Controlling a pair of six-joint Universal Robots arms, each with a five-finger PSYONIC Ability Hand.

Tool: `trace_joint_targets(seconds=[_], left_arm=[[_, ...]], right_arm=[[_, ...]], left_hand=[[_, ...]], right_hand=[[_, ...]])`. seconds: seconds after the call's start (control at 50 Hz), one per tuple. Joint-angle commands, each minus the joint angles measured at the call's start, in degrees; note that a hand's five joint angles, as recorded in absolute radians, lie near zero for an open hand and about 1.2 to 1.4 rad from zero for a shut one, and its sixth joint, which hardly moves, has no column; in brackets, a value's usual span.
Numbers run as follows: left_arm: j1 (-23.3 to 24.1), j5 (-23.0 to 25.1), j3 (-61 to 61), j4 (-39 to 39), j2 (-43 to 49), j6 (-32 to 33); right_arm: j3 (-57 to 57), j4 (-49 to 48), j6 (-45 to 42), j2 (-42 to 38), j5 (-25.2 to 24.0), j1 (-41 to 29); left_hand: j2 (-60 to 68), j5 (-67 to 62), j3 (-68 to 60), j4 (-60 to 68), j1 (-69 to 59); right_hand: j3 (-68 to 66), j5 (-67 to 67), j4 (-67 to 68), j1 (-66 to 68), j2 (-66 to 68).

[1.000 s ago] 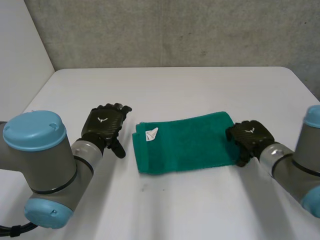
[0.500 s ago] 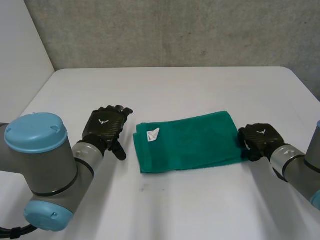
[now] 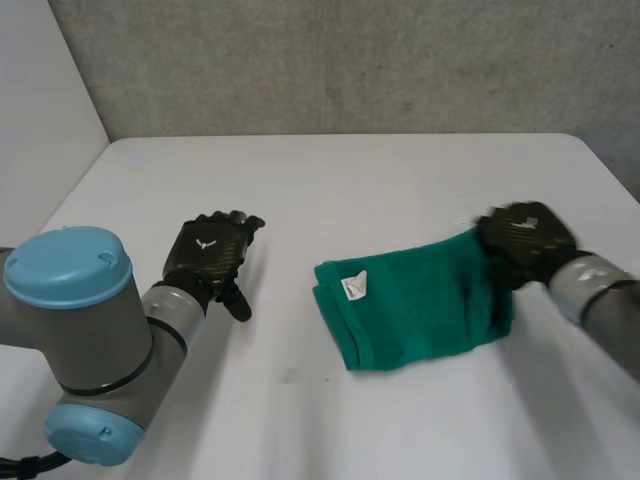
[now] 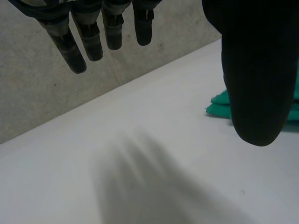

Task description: Fold the towel.

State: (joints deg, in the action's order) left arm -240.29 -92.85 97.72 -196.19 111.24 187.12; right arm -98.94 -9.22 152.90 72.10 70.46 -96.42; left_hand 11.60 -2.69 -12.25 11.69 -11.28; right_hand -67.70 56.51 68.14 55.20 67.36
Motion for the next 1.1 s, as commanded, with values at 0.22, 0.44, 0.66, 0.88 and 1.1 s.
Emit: trace_joint_targets(seconds=[0.22,0.44,0.66,0.88,1.1], left_arm=[[3.86,0.04,-4.01,-0.42,0.02,-0.43],[9.75,-0.4,-16.85,0.55,7.14,-8.25],[15.29,-7.86,-22.39,6.87,16.63,-15.2],[16.17,-12.01,-23.18,9.07,22.35,-14.67],[16.26,-11.48,-23.18,12.15,20.07,-14.59]], right_arm=[[5.68,0.52,3.54,-10.58,-9.73,-26.36],[5.77,-0.01,11.35,-0.74,0.46,-18.91],[12.7,6.58,14.62,-8.27,-0.32,-14.94],[25.02,17.31,11.19,-21.73,0.29,-14.67],[25.9,17.13,7.85,-18.5,0.55,-14.32]], left_hand=[[-1.6,2.69,2.25,-1.69,1.28],[-1.05,2.14,1.7,-1.14,0.73],[0.63,0.46,0.02,0.55,-0.96],[0.13,0.96,0.52,0.04,-0.45],[-0.88,1.97,1.54,-0.97,0.56]], right_hand=[[-12.3,13.49,11.86,24.8,12.64],[52.19,-51.0,-52.63,-39.69,-51.85],[57.7,-56.51,-58.14,-45.2,-57.36],[57.7,-56.51,-58.14,-45.2,-57.36],[57.7,-56.51,-58.14,-45.2,-57.36]])
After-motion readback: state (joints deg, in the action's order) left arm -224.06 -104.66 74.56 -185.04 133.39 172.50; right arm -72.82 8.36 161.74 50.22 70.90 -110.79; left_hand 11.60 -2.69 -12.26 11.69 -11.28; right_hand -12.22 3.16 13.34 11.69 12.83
